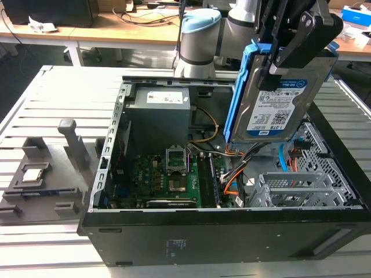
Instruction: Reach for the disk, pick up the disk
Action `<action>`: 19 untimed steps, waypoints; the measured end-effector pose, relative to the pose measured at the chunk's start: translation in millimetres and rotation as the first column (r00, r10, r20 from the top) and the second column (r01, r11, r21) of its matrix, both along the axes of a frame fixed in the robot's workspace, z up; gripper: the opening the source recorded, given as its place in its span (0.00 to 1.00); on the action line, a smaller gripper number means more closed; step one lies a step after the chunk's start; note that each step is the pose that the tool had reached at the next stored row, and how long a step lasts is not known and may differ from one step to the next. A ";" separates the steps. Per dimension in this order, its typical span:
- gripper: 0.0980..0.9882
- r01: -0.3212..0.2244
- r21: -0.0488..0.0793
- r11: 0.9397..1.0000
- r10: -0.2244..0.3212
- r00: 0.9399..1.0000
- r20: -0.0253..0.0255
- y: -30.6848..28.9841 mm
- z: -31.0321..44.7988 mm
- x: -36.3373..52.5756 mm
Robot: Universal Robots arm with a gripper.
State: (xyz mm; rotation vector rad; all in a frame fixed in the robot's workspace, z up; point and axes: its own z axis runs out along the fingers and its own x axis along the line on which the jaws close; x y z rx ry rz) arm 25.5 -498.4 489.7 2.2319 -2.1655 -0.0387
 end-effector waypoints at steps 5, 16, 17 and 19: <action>0.30 0.009 -0.023 1.000 -0.009 1.000 0.000 -4.0 -0.8 -0.1; 0.30 0.057 -0.011 0.998 -0.057 0.998 -0.001 -45.6 -7.1 -0.1; 0.30 0.058 0.010 0.998 -0.058 0.998 -0.002 -51.1 -7.4 0.0; 0.30 0.058 0.036 0.998 -0.058 0.998 -0.003 -56.7 -7.7 -0.1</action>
